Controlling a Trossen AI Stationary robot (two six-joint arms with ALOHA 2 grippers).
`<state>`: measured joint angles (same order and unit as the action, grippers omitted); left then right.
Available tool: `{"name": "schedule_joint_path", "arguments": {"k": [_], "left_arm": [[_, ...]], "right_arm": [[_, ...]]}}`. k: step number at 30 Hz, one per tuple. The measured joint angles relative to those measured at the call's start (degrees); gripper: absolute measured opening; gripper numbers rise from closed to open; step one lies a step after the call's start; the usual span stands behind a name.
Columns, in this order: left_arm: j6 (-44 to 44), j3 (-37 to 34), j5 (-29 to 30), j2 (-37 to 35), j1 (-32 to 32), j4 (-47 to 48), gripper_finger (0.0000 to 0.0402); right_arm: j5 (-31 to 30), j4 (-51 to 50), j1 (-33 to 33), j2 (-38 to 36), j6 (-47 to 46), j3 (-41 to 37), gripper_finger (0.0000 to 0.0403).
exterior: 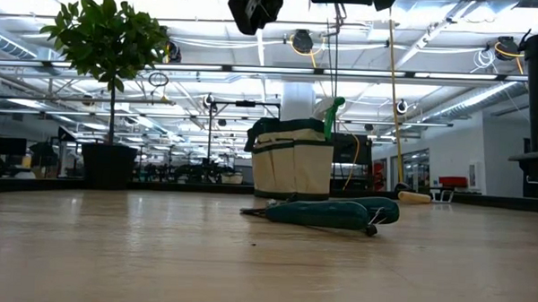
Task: Pick & Place Garden tools in Gardening bag
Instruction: Put the left hand rake into the gardening bag
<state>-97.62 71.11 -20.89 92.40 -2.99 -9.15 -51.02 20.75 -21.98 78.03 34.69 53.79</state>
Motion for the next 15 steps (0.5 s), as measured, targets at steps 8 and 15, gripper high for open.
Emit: {"name": "schedule_joint_path", "arguments": {"k": [8,15], "left_arm": [[0.77,0.02,0.56,0.02,-0.52,-0.05,0.0065],[11.16,0.13,5.12,0.04,-1.37,-2.27,0.0187]], "right_arm": [[-1.28,-0.44,0.0,0.03,0.05,-0.06,0.0074],[-6.16,-1.92,0.02,-0.05,-5.09,-0.06,0.0056]]}}
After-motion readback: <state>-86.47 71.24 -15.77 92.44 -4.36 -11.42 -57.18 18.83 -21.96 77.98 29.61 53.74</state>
